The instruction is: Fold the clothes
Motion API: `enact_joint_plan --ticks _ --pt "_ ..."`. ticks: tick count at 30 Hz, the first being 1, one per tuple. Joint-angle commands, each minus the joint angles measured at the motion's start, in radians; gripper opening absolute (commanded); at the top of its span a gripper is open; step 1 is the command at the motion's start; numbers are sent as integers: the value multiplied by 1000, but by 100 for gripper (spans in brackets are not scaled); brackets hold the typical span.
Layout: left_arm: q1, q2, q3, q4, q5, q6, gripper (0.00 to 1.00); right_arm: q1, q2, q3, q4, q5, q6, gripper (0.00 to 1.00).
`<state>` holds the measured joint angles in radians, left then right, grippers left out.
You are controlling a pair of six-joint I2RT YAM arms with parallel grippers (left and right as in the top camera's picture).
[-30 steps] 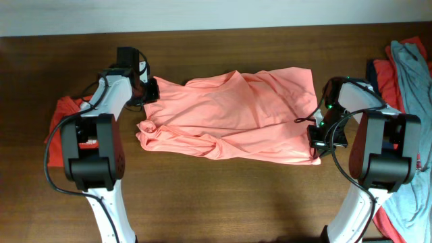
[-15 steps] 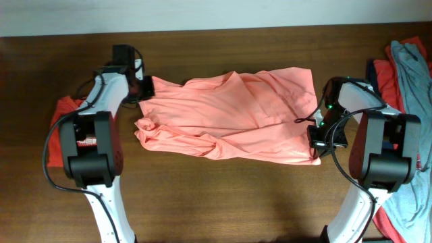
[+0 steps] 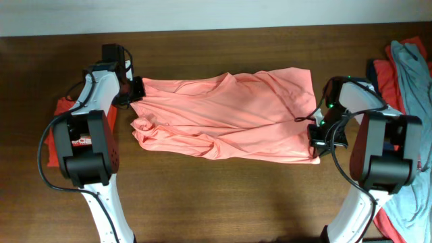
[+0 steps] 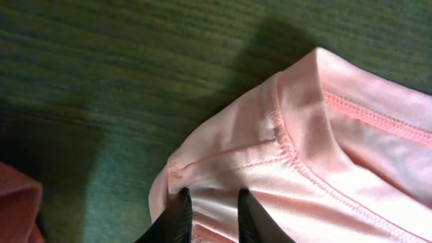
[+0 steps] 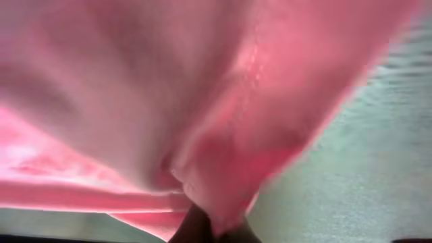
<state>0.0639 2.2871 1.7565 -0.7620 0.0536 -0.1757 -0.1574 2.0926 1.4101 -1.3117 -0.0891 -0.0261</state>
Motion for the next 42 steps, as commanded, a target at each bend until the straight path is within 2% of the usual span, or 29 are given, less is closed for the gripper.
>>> enact_joint_plan --ticks 1,5,8,9,10,13,20,22,30,42 --pt "-2 34 6 -17 -16 14 23 -8 -124 51 -5 -8 8 6" --pt "-2 14 14 -17 -16 25 25 -8 -196 85 10 -4 8 23" --pt "-2 -13 25 -17 -16 30 39 -8 -231 118 33 -5 8 43" --pt "-3 -23 29 -18 -16 36 43 -8 -237 127 42 -5 8 46" --pt "-3 -33 33 -19 -16 36 47 -8 -241 137 50 -5 8 47" --pt "-4 -68 44 -24 -17 36 50 -8 -241 162 75 -5 8 47" --pt "-4 -137 47 -8 -17 35 63 -6 -238 162 305 -17 7 49" --pt "-4 -137 47 -2 -17 35 64 -6 -238 162 374 -24 7 53" --pt "-5 -135 46 71 -16 35 68 -6 -233 162 551 -65 7 61" --pt "-5 -30 46 187 37 66 69 -6 -183 162 568 -78 4 63"
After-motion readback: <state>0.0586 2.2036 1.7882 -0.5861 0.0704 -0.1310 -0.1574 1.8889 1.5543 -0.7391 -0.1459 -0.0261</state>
